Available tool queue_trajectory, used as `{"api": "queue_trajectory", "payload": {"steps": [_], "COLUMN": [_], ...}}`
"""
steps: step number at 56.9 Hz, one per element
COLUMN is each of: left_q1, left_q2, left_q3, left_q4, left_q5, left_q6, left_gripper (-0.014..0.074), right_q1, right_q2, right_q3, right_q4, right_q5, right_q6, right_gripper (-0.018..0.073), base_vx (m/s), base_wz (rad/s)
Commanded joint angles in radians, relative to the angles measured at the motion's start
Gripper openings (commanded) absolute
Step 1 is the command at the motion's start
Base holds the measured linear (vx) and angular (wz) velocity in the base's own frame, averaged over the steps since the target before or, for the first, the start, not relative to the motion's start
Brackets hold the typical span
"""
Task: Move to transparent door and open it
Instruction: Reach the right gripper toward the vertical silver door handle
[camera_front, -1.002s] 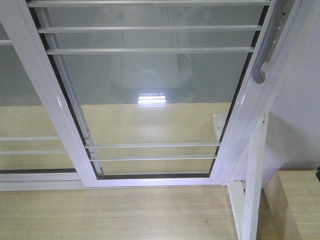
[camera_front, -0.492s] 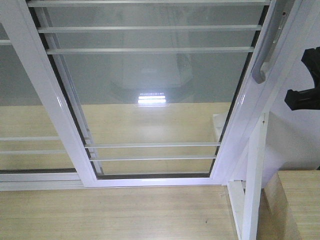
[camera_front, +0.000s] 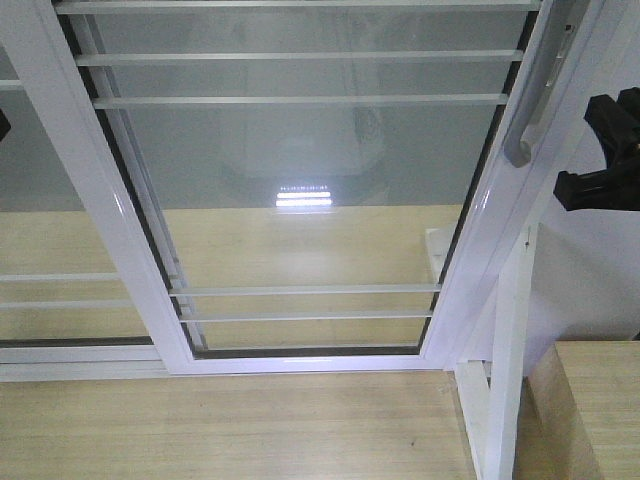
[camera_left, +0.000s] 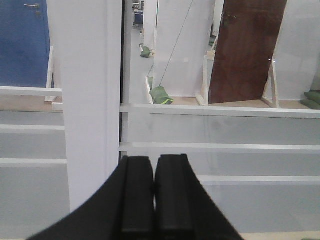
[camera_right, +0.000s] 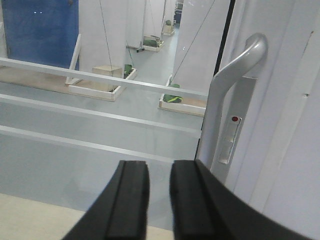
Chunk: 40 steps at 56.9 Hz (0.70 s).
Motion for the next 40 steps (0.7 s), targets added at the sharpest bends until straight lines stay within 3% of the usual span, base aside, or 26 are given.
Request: {"api": "queue_trajectory", "payload": {"steps": [1,6,13,23,40], "left_q1": [-0.006,-0.006,-0.006,-0.006,-0.006], "left_q2": [-0.012,-0.012,-0.012,-0.012,-0.012], "left_q3": [-0.035,-0.035,-0.035,-0.035,-0.035], "left_q4": [-0.006,-0.006,-0.007,-0.007,-0.007], "left_q5": [-0.09,-0.09,-0.091,-0.09,-0.046], "left_q6": [-0.007,-0.006,-0.005,-0.005,-0.005], "left_gripper": [0.0304,0.0438,0.0604,0.0706,0.0645], "right_q1": [-0.004,-0.004,-0.005,-0.012,-0.096], "right_q2": [-0.008,-0.008,-0.008,0.014,0.195], "right_q3": [-0.039,-0.039,-0.039,-0.039,-0.049], "right_q4": [-0.003,0.002,0.002,0.005,0.065], "right_q5": [-0.082,-0.087,-0.091,-0.11,-0.305], "right_q6": [-0.007,-0.008,-0.009,-0.007,-0.006], "right_gripper": [0.042,0.0584,0.073,0.072,0.0627], "base_vx": [0.0,0.0,0.0,0.0,0.0], "base_wz": [0.0,0.0,0.0,0.0,0.0]}}
